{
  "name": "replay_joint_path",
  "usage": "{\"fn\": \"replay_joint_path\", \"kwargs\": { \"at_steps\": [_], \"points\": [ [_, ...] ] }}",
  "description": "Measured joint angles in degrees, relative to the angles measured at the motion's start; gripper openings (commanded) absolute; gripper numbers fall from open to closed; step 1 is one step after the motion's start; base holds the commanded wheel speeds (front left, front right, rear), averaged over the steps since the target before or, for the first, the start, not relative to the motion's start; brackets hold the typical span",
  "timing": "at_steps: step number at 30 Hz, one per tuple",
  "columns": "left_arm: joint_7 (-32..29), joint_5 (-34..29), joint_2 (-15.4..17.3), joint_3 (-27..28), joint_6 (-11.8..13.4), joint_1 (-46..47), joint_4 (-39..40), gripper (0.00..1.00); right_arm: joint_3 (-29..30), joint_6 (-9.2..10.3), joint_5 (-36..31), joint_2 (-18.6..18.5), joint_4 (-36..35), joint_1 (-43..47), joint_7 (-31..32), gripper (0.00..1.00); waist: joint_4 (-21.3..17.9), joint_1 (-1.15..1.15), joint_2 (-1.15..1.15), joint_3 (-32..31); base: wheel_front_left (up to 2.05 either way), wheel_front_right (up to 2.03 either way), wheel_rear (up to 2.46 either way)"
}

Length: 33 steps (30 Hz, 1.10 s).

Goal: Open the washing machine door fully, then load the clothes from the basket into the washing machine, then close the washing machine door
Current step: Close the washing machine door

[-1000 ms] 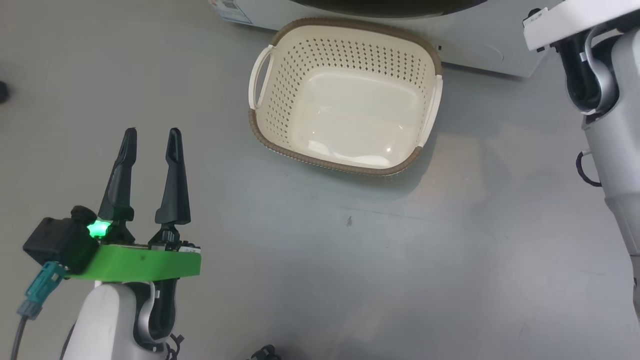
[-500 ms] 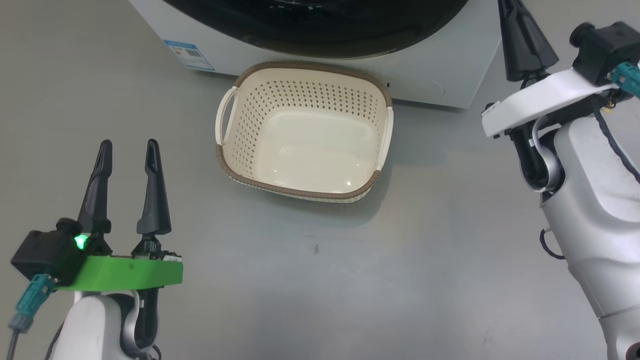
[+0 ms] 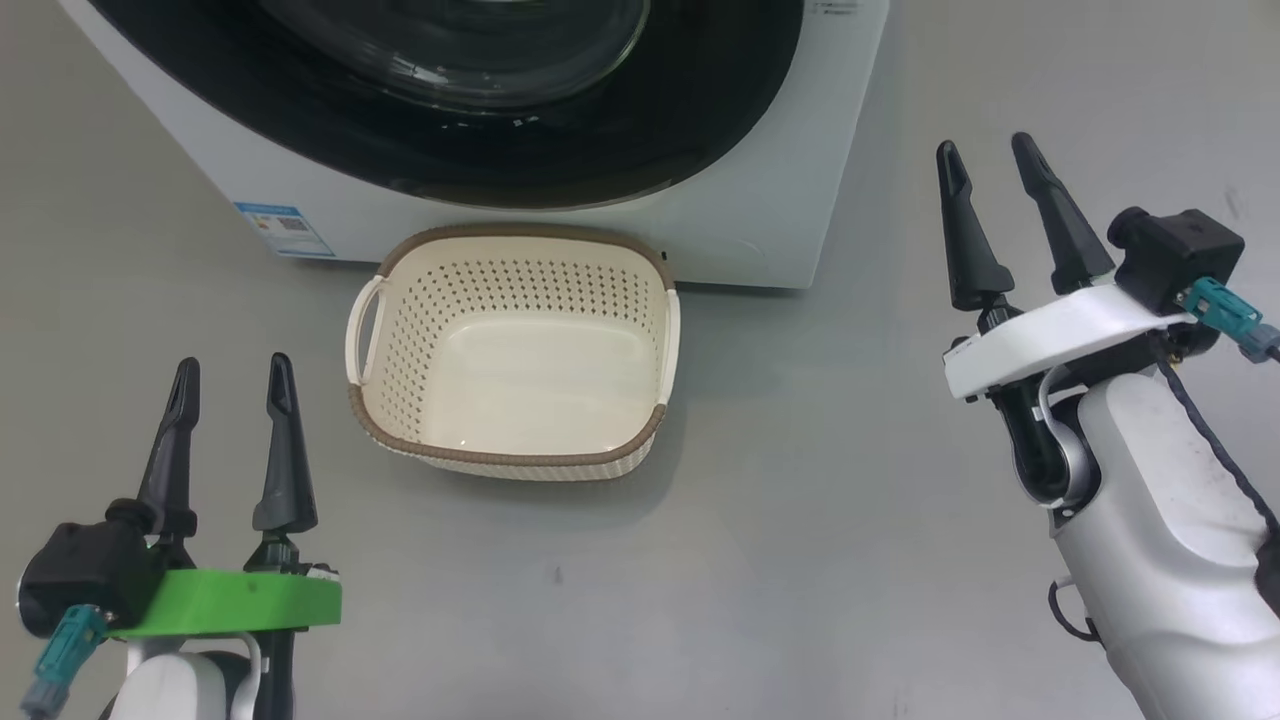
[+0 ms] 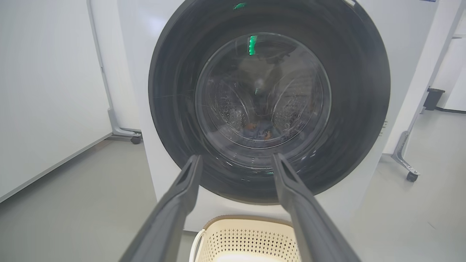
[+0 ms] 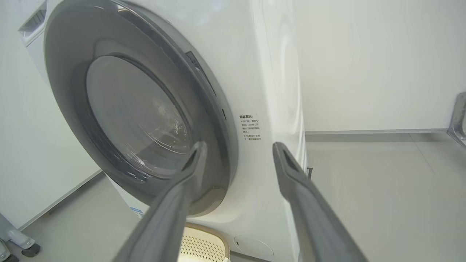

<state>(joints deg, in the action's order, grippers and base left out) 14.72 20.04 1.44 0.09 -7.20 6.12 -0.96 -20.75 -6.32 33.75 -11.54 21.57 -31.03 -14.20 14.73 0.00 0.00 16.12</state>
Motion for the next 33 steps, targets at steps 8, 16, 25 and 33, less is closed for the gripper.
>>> {"fn": "replay_joint_path", "kwargs": {
  "at_steps": [8,16,25,33],
  "points": [
    [0.0,-0.5,0.3,1.4,0.0,-3.4,-0.1,1.0,3.6,1.68,0.0,0.5,-2.6,8.5,0.0,1.0,-4.2,0.0,0.0,-4.1,0.0,0.0,0.0],
    [0.0,-0.7,0.4,2.1,0.0,-5.9,-0.1,1.0,6.0,2.48,-0.2,0.8,-5.3,15.7,-0.1,1.0,-8.2,0.0,0.0,-7.3,0.0,0.0,0.0],
    [0.0,-1.5,0.4,1.9,0.0,-8.1,-0.2,1.0,8.4,2.96,-1.5,1.8,-8.2,22.7,-0.1,1.0,-10.7,0.0,0.0,-10.6,0.0,0.0,0.0],
    [0.0,-2.0,0.5,1.9,0.0,-10.3,-0.4,1.0,9.5,2.97,-2.7,2.2,-9.6,27.5,-0.1,1.0,-11.3,0.0,0.0,-12.7,0.0,0.0,0.0]
  ]
}}
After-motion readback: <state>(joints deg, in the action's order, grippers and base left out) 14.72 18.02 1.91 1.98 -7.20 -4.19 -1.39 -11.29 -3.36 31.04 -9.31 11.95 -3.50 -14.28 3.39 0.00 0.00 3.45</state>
